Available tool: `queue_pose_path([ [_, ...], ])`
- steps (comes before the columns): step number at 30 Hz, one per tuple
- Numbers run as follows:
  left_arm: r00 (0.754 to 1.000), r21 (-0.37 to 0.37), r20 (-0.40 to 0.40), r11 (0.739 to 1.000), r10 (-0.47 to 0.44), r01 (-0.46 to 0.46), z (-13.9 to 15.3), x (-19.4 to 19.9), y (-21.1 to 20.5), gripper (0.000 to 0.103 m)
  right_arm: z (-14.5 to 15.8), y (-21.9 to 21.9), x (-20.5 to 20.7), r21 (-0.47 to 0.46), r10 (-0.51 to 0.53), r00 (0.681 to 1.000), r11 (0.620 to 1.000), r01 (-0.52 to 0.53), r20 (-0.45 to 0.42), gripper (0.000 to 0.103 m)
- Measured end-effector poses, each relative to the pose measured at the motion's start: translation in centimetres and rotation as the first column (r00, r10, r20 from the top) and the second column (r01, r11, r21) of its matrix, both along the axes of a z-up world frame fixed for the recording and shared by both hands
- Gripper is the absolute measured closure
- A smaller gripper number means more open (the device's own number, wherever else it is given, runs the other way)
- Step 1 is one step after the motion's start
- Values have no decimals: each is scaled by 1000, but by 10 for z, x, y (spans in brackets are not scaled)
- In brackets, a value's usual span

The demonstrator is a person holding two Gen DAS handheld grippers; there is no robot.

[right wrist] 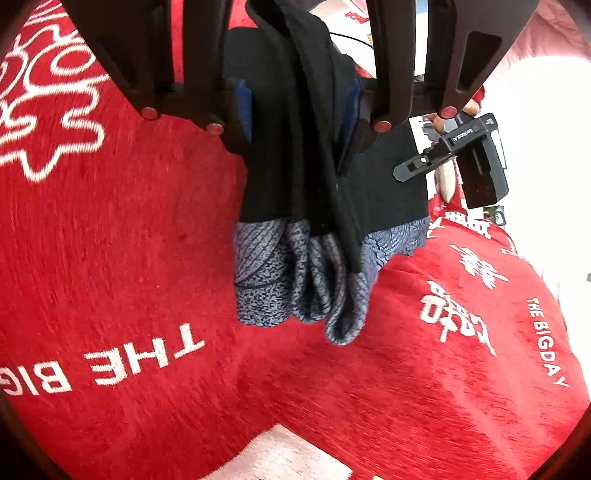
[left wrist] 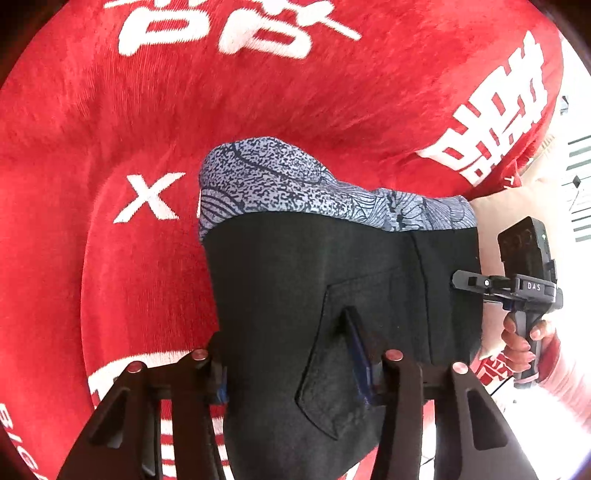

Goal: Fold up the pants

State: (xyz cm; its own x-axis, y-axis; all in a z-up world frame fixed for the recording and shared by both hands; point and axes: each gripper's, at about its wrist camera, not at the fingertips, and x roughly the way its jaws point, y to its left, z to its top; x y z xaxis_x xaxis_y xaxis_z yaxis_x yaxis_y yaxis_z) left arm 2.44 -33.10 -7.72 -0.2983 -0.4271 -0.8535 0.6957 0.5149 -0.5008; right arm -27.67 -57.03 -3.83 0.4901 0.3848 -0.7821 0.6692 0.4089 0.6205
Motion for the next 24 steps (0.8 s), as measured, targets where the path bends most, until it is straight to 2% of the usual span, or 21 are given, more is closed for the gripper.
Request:
queue_pose_path([
  [8,1000,-4,-6,1000,-4,4,18,-21,14,52,18,16,-15,22,-7,1000,1000,7,2,61],
  [16,1000,6,-9,1000,-7,7,33,-42,46,52,34,49,-31,47,-24,1000,999,24,9,61],
  [20,1000,30,-14,1000,-7,7,23,-52,62,52,26,69,-42,58,-31,1000,998,31,-3,61],
  [24,1000,84,5,996,-13,13,-7,-63,74,51,4,80,-54,62,-28,998,998,31,-49,61],
])
